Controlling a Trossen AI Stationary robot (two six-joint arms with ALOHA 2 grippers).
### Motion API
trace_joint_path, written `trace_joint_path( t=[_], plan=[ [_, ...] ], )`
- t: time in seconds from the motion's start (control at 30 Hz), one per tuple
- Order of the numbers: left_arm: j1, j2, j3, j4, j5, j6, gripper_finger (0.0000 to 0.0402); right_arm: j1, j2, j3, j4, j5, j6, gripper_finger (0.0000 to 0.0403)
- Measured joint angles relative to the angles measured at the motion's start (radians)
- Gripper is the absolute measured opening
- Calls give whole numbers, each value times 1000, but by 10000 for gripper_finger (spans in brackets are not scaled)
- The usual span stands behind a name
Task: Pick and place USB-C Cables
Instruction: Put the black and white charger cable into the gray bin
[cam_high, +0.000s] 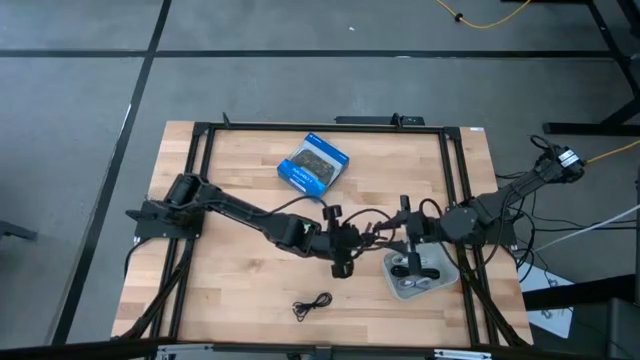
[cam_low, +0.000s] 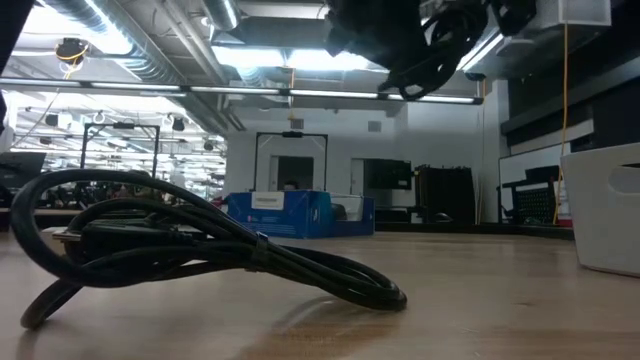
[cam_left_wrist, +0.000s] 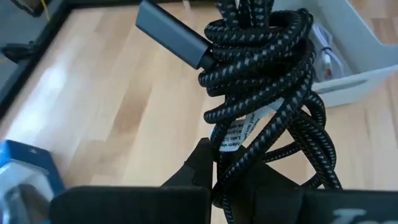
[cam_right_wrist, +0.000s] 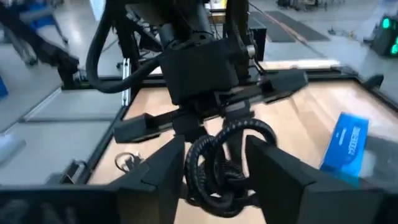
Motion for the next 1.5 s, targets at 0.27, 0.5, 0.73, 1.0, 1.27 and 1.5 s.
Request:
trace_joint_path(
  t=[0.27,0.5,0.73,1.0,1.27,1.5],
  plan=[
    [0,-12,23,-5,-5,18,76,0,0,0,-34,36,26,15],
    [-33,-17,164,-207,-46,59,105,0,-1,0,-79,54,31,12],
    [-60,-18,274,-538,-183,-52,105,38,-66,80,-391,111,157,12],
    [-52,-18,274,-657,-227,-104,106,183,-104,340,-919,95,429,12],
    [-24,-18,273,-725,-242,-119,106,320,-85,312,-1041,60,746,11],
    [-7,-18,273,-724,-241,-130,106,407,-43,258,-1006,133,930,11]
  ],
)
